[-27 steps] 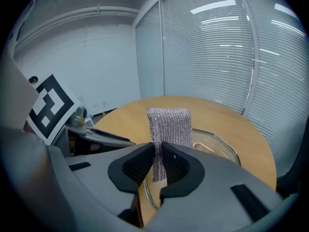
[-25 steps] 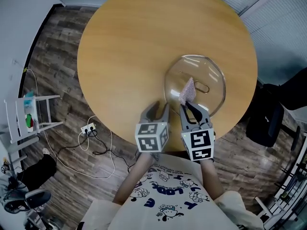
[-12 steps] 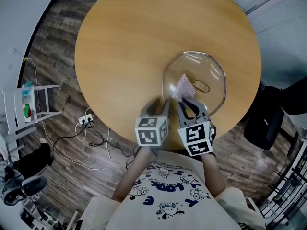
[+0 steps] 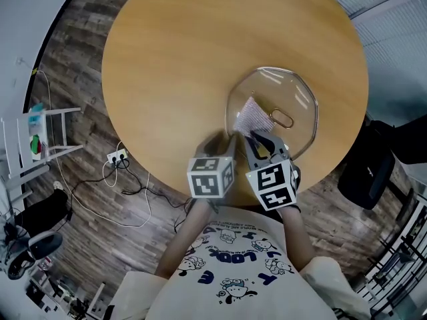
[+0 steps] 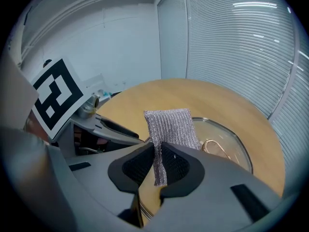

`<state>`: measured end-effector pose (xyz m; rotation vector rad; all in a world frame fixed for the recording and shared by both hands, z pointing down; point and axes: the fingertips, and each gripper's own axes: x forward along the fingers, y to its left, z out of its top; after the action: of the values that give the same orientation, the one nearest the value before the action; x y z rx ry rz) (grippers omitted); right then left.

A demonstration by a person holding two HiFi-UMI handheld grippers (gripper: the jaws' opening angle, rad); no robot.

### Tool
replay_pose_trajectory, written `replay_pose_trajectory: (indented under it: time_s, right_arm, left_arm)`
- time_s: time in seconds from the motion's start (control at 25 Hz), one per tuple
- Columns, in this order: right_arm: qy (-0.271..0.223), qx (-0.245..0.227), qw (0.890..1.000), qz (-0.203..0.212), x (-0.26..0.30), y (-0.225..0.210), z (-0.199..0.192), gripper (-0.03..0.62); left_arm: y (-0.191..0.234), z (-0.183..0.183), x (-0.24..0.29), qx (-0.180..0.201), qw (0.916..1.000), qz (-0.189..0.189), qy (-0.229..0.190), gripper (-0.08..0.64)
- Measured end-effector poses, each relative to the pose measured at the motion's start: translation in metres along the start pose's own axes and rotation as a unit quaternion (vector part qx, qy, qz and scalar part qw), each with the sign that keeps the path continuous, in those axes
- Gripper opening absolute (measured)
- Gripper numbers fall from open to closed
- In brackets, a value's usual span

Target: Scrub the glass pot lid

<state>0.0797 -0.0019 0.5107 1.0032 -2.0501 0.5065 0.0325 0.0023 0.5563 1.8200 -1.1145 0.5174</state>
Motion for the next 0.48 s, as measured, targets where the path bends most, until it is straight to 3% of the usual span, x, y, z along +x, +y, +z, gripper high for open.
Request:
replay_pose_trajectory:
  time_s: [0.48]
  right_arm:
    - [0.02, 0.009, 0.999, 0.031, 0.012, 0.003, -0.007, 0.067]
  left_arm:
    - [0.003, -0.006, 0.007, -0.021, 0.9997, 0.003, 0.013, 0.127]
